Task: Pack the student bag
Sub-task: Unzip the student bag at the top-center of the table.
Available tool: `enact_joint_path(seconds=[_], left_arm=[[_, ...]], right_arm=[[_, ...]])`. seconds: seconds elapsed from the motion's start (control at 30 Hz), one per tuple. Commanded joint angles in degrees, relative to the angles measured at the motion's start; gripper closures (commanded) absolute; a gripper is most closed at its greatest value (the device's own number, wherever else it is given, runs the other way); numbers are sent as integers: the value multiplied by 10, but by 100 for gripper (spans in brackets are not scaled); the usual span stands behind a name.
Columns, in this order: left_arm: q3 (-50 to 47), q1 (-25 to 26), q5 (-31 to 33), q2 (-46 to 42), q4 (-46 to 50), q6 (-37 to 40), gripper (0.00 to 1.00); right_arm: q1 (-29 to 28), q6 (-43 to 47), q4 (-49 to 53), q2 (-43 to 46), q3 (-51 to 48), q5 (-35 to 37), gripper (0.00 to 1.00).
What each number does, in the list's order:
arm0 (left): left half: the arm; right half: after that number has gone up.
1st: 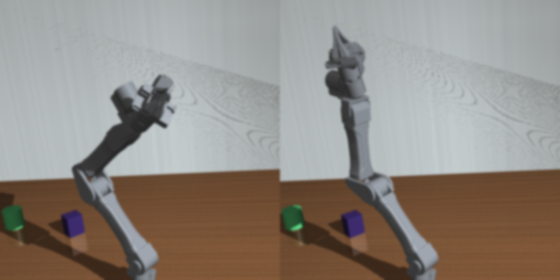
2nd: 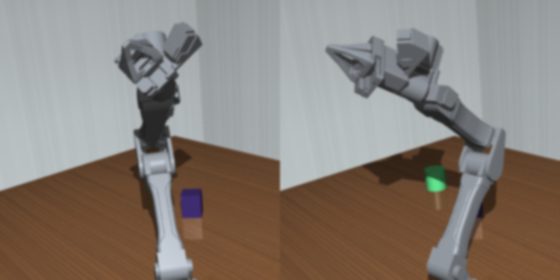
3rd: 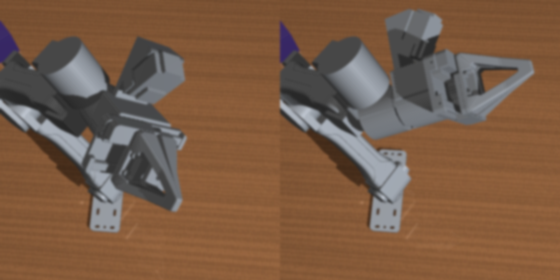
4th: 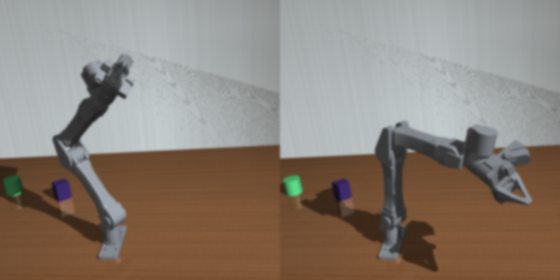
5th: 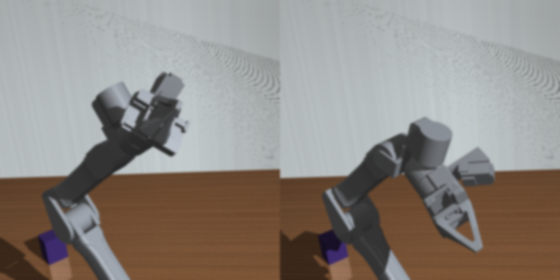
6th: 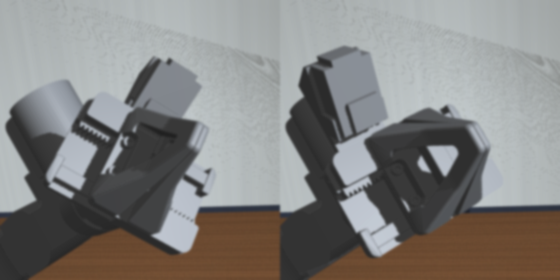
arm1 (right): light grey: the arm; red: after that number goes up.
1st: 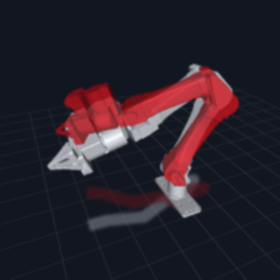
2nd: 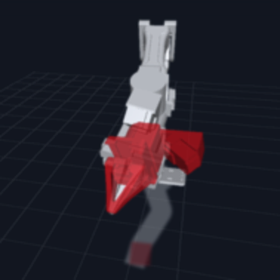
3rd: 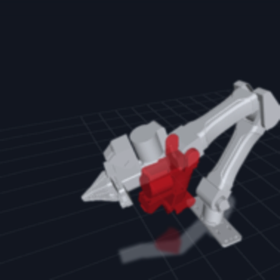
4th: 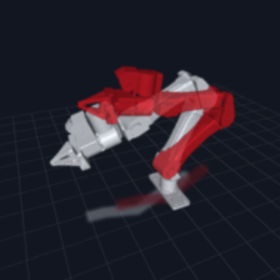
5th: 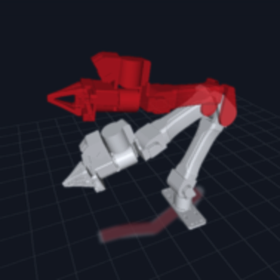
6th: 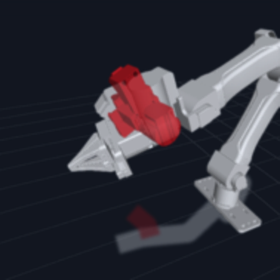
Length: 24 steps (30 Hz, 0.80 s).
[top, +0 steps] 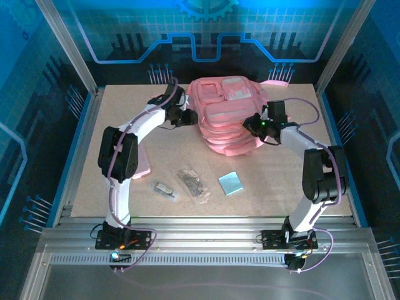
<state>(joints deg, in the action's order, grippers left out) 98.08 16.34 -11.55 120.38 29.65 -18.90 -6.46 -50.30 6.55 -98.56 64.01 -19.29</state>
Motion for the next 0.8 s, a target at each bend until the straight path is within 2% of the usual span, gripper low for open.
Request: enact_joint_path(seconds=[0.0, 0.07, 0.13, 0.3, 0.43, 0.6, 0.73, 0.77], left_arm=[[-29, -18, -8, -53, -21, -60, 46], [-49, -8, -22, -71, -37, -90, 39], [-58, 4, -19, -84, -44, -108, 38], [-110, 25, -29, -115, -74, -145, 37], [-161, 38, -11, -152, -59, -143, 36], [-256, 38, 28, -223, -40, -147, 34], [-308, 15, 43, -260, -36, -157, 31], [-319, 4, 41, -268, -44, -165, 28]], right_arm=[[6, 48, 31, 37, 22, -47, 59], [6, 62, 56, 55, 24, -50, 47], [7, 80, 82, 78, 23, -49, 41], [3, 130, 164, 134, 0, -32, 34], [-24, 176, 218, 166, -29, -26, 28], [-120, 223, 253, 181, -51, -10, 23], [-219, 242, 246, 159, -48, 15, 10], [-245, 252, 246, 147, -43, 24, 0]])
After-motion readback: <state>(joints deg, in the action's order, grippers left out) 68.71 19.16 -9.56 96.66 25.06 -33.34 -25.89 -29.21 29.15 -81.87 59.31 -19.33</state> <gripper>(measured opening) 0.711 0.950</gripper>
